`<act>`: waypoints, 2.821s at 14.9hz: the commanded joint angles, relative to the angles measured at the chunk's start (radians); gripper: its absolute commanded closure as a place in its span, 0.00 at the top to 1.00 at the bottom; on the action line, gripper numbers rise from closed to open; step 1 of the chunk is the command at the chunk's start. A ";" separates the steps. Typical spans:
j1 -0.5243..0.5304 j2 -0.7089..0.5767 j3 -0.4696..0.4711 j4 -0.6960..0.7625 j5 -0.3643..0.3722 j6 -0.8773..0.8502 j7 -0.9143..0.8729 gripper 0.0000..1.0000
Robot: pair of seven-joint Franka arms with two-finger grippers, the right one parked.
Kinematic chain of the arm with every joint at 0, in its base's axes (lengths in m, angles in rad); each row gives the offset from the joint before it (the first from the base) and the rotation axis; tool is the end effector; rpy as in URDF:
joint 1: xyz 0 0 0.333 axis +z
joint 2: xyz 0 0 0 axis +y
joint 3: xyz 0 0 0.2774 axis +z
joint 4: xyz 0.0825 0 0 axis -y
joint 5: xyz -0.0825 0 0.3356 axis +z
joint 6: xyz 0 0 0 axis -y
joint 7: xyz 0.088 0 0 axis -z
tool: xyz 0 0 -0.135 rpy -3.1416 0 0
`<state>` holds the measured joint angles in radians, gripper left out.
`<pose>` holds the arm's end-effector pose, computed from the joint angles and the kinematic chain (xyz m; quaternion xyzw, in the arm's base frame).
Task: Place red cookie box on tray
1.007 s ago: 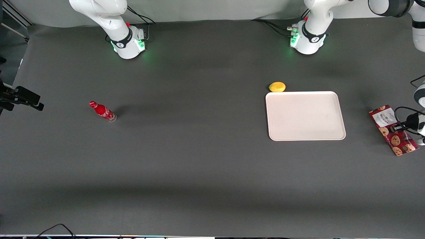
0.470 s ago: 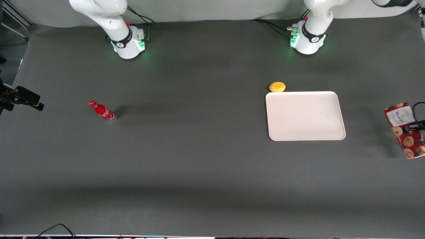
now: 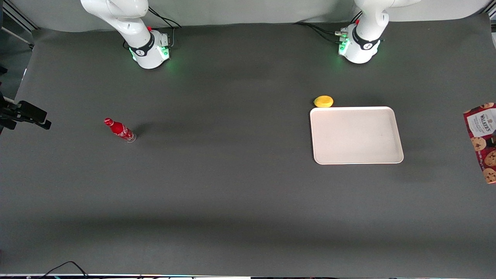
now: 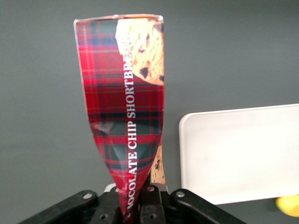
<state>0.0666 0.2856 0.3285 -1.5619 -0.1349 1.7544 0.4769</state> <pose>0.5441 0.1926 0.4286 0.9986 -0.0304 -0.0265 0.0345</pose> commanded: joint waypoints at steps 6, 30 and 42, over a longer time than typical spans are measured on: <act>-0.034 -0.152 -0.204 -0.151 0.089 -0.021 -0.339 0.00; -0.047 -0.180 -0.223 -1.087 0.089 1.060 -0.316 0.00; -0.048 -0.155 -0.221 -1.083 0.086 1.050 -0.331 1.00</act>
<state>0.0283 0.1133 0.0992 -2.6451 -0.0574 2.7992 0.1592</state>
